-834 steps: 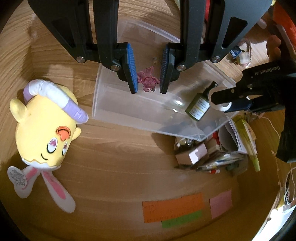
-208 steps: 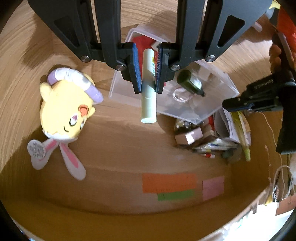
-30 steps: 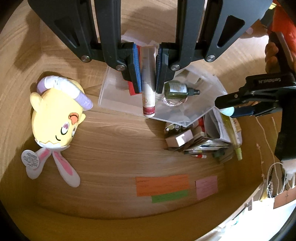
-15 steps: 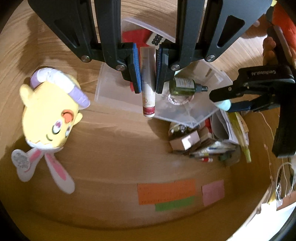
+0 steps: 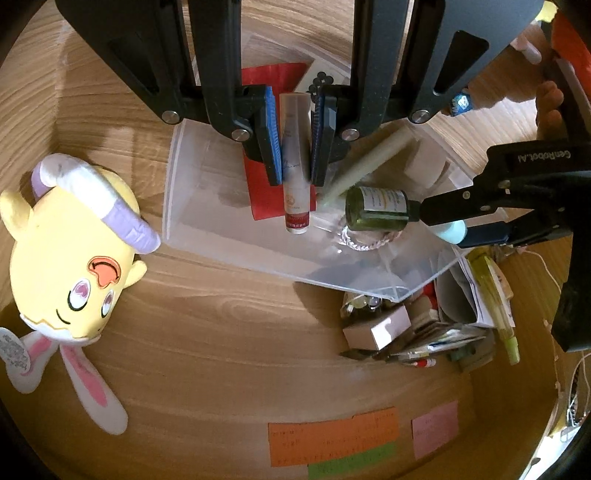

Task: Organize objects
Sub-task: 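Open both tools to drop the tube and cylinder into the box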

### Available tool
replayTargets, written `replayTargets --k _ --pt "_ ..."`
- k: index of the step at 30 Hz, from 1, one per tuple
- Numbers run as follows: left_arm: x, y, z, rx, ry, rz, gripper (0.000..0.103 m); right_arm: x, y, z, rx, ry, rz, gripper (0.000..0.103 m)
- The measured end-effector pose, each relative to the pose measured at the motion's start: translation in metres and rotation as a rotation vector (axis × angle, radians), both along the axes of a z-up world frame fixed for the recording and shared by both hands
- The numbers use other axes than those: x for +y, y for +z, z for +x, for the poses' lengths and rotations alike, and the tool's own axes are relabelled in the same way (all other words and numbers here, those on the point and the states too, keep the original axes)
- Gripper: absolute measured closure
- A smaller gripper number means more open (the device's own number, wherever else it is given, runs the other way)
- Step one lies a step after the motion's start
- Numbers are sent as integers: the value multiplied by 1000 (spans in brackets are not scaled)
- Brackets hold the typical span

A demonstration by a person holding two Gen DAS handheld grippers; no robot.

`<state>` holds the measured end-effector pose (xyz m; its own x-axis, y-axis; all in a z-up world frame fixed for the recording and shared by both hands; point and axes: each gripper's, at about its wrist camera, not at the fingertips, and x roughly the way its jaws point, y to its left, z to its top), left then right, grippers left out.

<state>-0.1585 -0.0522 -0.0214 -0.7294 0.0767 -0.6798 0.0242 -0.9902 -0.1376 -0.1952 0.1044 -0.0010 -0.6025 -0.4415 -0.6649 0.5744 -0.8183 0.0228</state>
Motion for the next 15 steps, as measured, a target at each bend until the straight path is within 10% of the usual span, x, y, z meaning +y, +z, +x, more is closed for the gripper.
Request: replayTargets --k 15 --pt "1 6 6 8 -8 4 22 -10 -7 2 -23 27 44 85"
